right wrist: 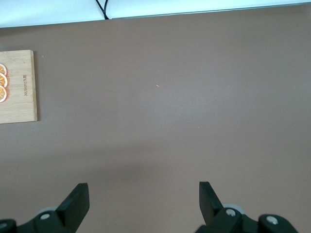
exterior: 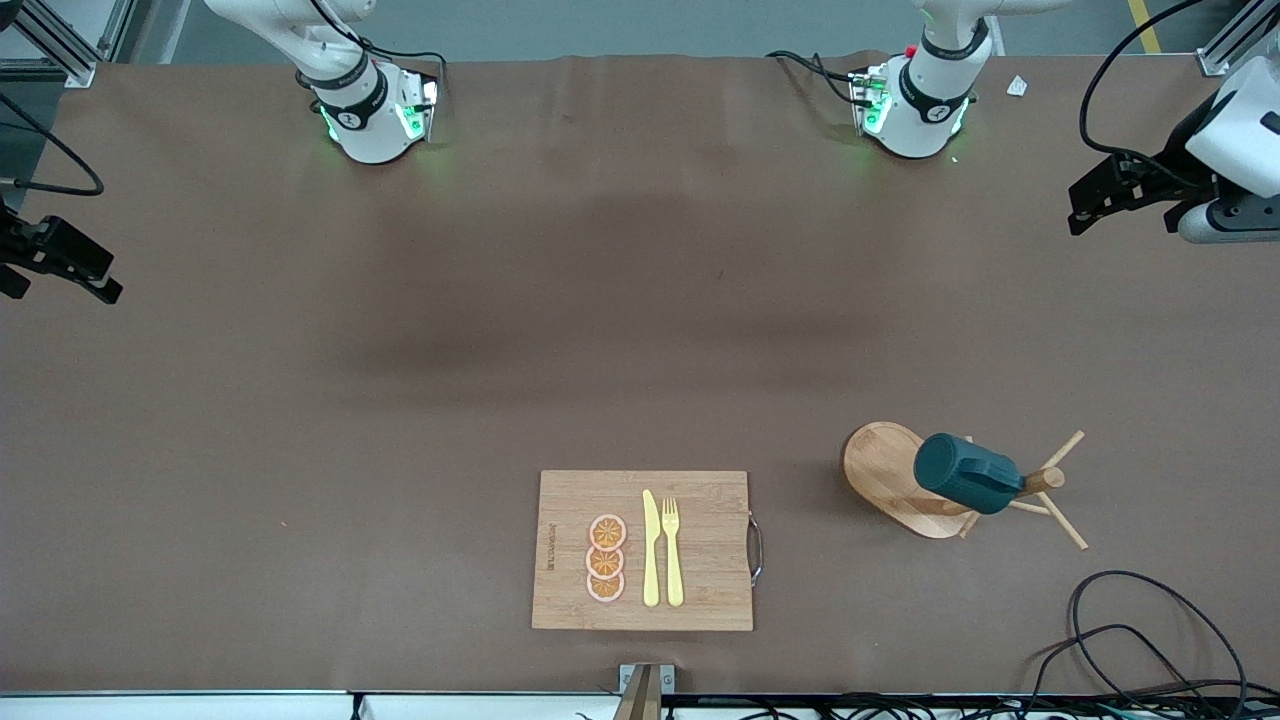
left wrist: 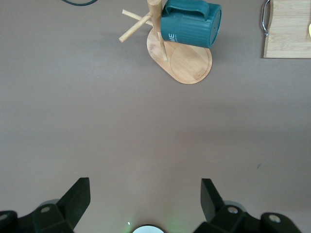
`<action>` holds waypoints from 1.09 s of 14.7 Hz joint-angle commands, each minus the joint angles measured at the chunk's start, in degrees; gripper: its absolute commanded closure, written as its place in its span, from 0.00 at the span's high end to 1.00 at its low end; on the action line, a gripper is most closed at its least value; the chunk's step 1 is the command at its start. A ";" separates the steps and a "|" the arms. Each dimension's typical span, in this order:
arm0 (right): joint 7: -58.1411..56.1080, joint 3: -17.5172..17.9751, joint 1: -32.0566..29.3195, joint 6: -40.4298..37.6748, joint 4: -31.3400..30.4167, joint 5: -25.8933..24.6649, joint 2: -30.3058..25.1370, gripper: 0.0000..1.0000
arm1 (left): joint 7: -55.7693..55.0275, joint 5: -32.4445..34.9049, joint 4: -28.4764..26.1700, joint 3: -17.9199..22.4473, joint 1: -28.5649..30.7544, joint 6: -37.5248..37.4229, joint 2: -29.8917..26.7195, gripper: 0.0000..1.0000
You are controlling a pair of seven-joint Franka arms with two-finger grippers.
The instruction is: Transfer cup from left to right arm and place
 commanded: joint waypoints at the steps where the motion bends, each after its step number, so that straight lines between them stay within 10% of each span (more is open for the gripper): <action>1: -1.03 0.86 -1.31 0.12 -1.23 0.97 -1.19 1.00 | 0.03 0.66 -0.93 0.19 0.28 0.15 -1.05 1.00; 16: -1.03 0.86 -1.31 0.21 -1.23 0.97 -1.19 1.00 | -2.94 -1.18 8.72 0.27 2.84 0.50 8.96 1.00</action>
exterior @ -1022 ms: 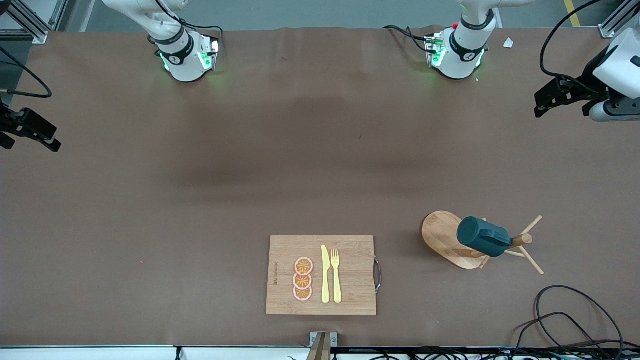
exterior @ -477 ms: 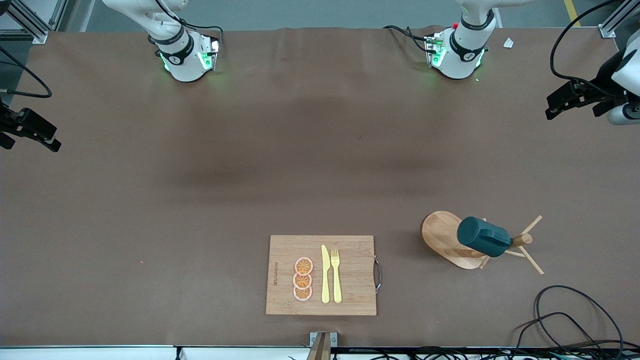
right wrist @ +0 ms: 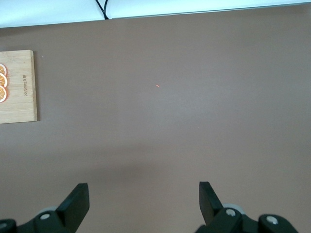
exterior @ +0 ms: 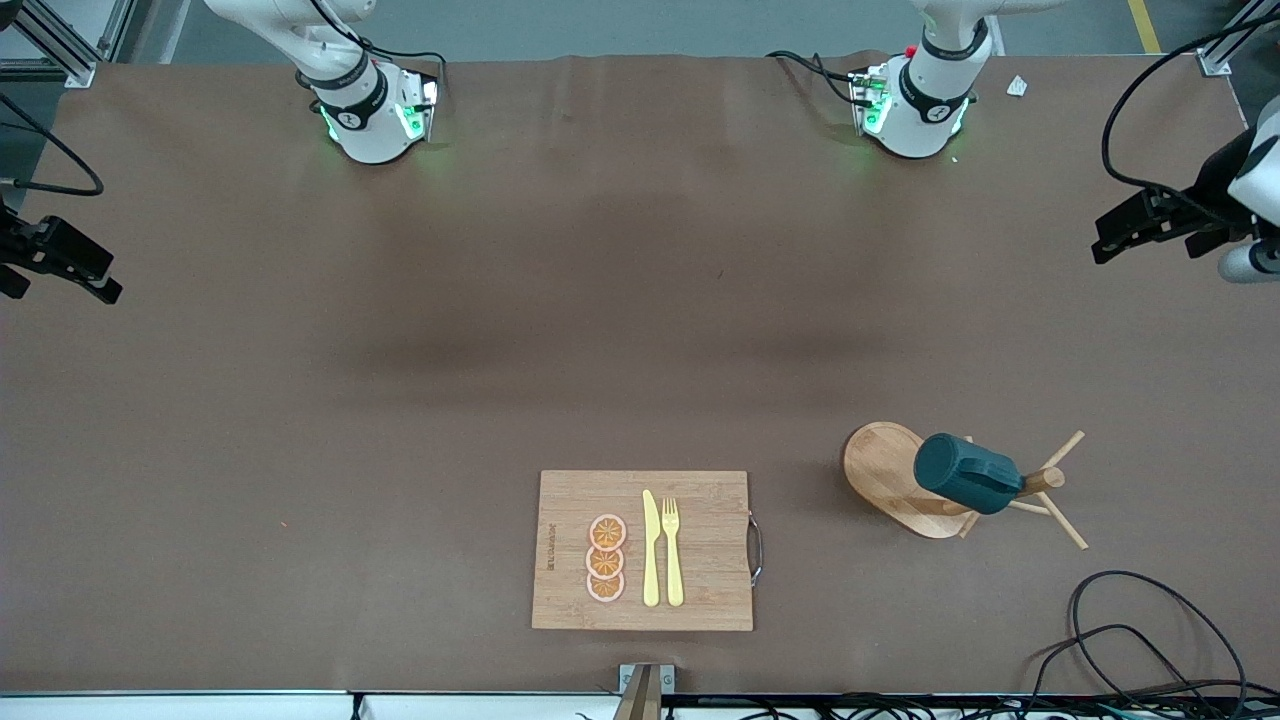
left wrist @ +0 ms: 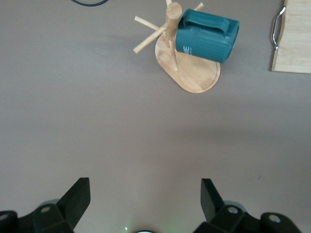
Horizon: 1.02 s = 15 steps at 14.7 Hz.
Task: Transfer cup from left to right arm and place
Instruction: 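Reach the left gripper toward the teal mug on the wooden stand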
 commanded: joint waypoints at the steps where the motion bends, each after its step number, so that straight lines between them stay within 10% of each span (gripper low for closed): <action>1: -1.02 0.86 -1.29 0.21 -1.23 0.97 -1.19 1.00 | -3.43 -0.79 4.75 -0.06 0.24 0.42 3.75 1.00; 15: -0.94 0.86 -1.29 0.38 -1.23 0.97 -1.10 1.00 | -51.67 -9.66 3.52 -0.76 0.16 19.58 14.29 1.00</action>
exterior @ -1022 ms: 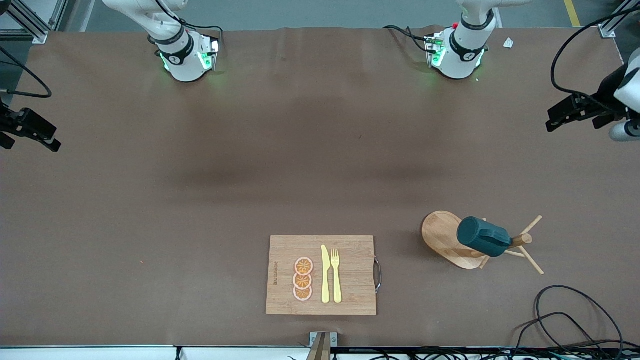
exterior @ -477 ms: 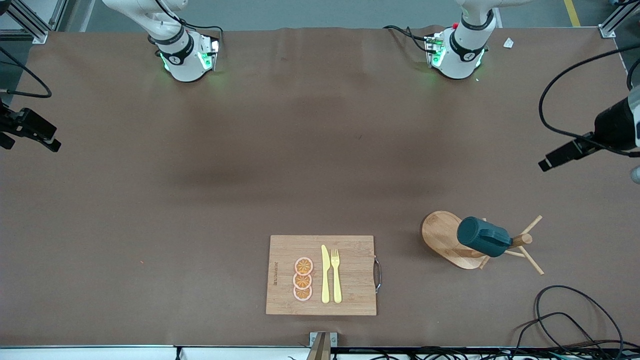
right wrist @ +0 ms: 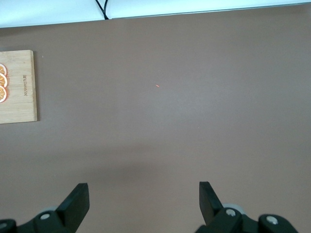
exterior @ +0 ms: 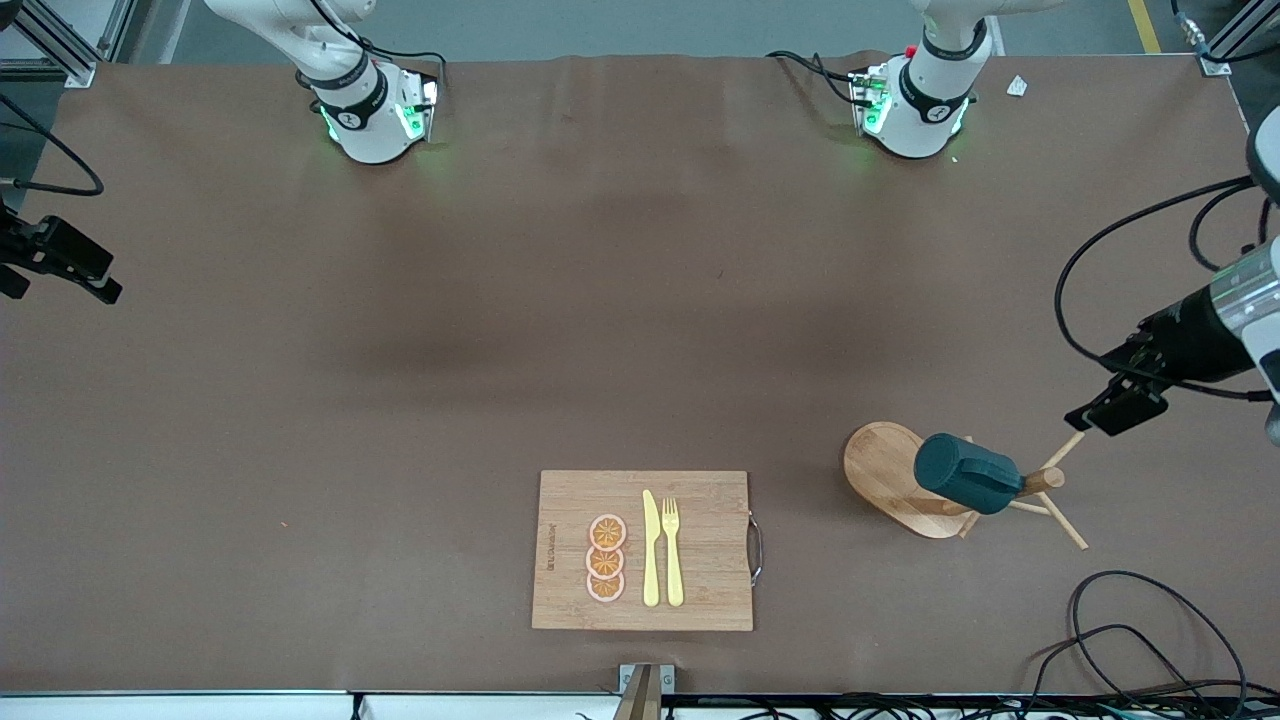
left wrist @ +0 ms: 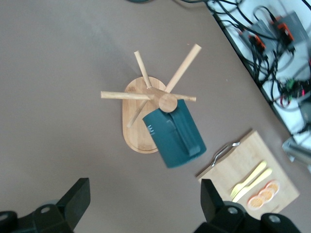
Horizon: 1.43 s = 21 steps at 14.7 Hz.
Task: Transfer cup from left to right arm and place
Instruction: 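Reach the left gripper toward the teal mug on the wooden stand, then close the left gripper around the teal mug body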
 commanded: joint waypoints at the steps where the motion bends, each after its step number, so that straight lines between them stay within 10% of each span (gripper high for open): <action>1: -1.01 0.86 -1.27 0.37 -1.23 0.97 -1.10 1.00 | -6.83 -0.67 0.41 -0.16 -0.91 0.87 1.51 1.00; 21: -1.01 0.77 -1.36 0.37 -1.32 0.97 -1.10 1.00 | -15.28 -13.76 -4.25 -0.25 -0.47 18.10 10.74 1.00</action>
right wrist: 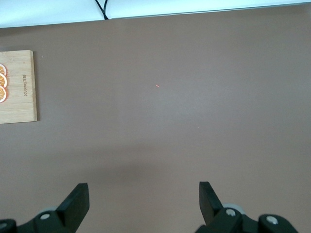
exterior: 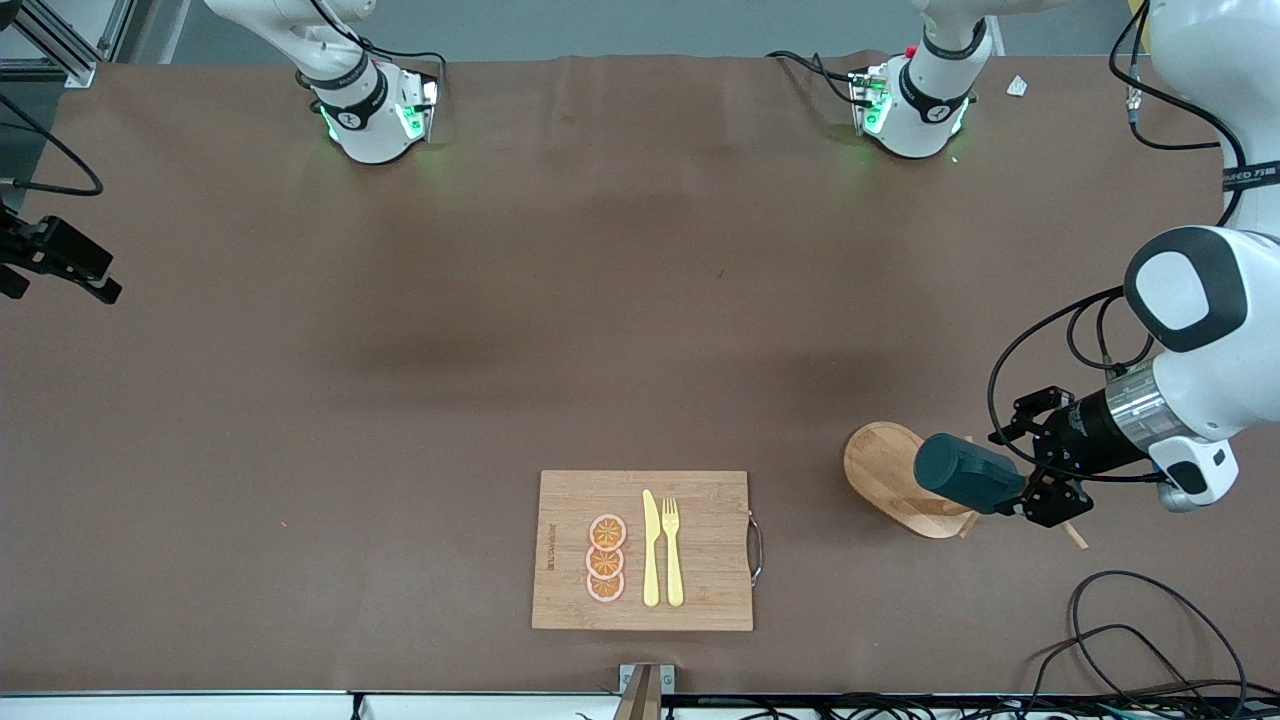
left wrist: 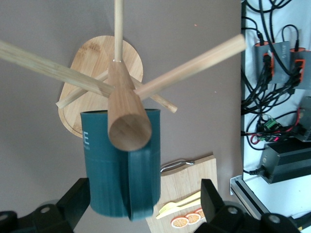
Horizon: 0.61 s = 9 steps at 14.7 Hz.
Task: Transfer cup from left to right arm and place
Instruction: 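Close the left gripper around the teal mug body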
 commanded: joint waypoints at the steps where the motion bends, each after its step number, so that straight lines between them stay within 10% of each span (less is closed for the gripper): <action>1: -1.00 0.78 -1.32 0.36 -1.32 0.97 -1.10 1.00 | -0.85 -0.73 0.24 -0.04 -0.27 0.55 0.97 1.00; 9: -1.00 0.78 -1.41 0.36 -1.32 1.05 -1.01 1.00 | -0.85 -0.38 0.42 -0.04 -0.63 2.83 3.43 1.00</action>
